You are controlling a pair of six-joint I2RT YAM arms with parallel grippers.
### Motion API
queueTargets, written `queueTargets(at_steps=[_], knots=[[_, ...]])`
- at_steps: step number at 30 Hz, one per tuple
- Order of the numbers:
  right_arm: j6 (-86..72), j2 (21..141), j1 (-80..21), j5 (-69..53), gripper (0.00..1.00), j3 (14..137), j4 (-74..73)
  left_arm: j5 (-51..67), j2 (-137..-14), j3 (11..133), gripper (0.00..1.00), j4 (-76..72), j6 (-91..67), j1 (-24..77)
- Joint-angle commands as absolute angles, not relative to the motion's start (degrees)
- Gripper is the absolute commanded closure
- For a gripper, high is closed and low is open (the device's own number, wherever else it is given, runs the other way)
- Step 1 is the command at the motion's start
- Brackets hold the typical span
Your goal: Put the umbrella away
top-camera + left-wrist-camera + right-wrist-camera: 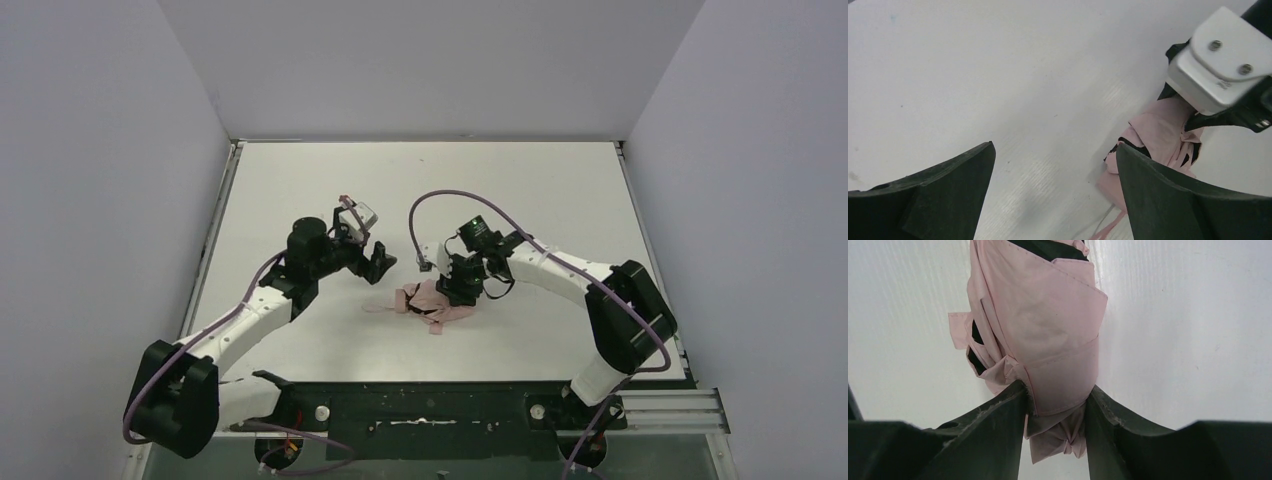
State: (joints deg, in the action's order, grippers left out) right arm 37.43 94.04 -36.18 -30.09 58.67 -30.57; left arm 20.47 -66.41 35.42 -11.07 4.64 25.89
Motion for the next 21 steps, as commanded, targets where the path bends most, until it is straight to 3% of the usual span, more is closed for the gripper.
queueTargets(at_steps=[1,8,21], knots=[[42.69,91.67,-37.72,-19.75,0.71,55.15,-24.34,32.8,-72.84,38.7,0.11,-17.04,1.42,22.51],[44.03,88.27,-39.53,-19.67,0.72,49.79,-16.82,48.49,-86.06,45.36,0.11,-13.25,5.29,23.22],[44.12,88.52,-40.45,-20.56,0.73,49.1,-14.76,48.02,-96.64,51.66,0.09,-5.51,9.25,29.9]])
